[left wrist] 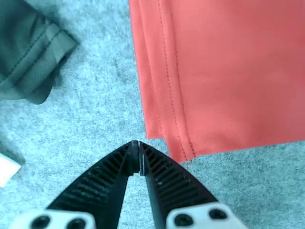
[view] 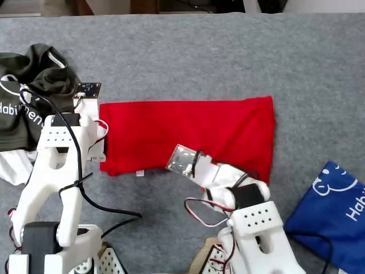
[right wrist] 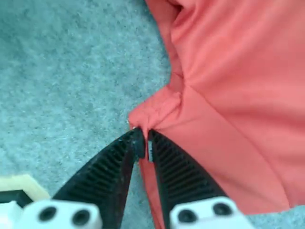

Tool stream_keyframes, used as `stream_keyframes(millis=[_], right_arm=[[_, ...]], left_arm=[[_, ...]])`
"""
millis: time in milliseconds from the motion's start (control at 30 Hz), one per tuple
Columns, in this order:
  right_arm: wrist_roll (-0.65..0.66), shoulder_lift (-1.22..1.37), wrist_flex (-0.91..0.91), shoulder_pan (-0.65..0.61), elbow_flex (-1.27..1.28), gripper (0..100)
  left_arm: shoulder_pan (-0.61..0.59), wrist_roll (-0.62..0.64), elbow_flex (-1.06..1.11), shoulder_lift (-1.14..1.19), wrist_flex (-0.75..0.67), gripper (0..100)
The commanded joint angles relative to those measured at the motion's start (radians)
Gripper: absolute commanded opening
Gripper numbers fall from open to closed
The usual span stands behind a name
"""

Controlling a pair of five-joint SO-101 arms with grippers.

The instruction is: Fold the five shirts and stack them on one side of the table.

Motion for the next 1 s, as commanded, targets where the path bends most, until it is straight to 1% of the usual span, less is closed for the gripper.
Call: stream_keyframes(millis=[0, 67, 133, 267, 367, 500, 567, 633, 733, 800, 867, 967], right_arm=[[-0.011, -0.012, -0.003, -0.008, -0.035, 0.5], [-0.009, -0.010, -0.018, 0.013, -0.031, 0.9], [0.023, -0.010, -0.029, 0.041, -0.019, 2.7], [0.121, -0.016, 0.003, 0.131, -0.021, 12.8], [0.184, -0.018, 0.061, 0.183, -0.056, 20.5], [0.187, -0.042, 0.233, 0.185, -0.197, 25.0], [0.195, -0.088, 0.302, 0.183, -0.288, 24.9], [0.195, -0.124, 0.334, 0.183, -0.369, 24.9], [0.190, -0.111, 0.284, 0.206, -0.421, 23.5], [0.190, -0.079, 0.218, 0.248, -0.426, 18.5], [0.192, -0.038, 0.149, 0.278, -0.449, 12.2], [0.189, 0.061, 0.044, 0.302, -0.484, 2.8]], left_arm=[[-0.009, -0.006, -0.041, -0.024, -0.002, 2], [-0.009, -0.006, -0.041, -0.024, 0.000, 2], [-0.009, -0.006, -0.041, -0.028, 0.002, 2], [-0.009, -0.006, -0.041, -0.031, 0.003, 2], [-0.009, -0.006, -0.041, -0.033, 0.000, 2], [-0.009, -0.003, -0.092, -0.033, 0.008, 2], [-0.002, 0.000, -0.138, -0.027, 0.008, 3], [0.002, 0.023, -0.186, -0.022, 0.008, 6], [0.051, 0.160, -0.216, -0.013, -0.002, 7], [0.118, 0.206, -0.224, 0.033, -0.032, 6], [0.166, 0.196, -0.252, 0.101, -0.058, 4], [0.221, 0.203, -0.307, 0.229, -0.057, 2]])
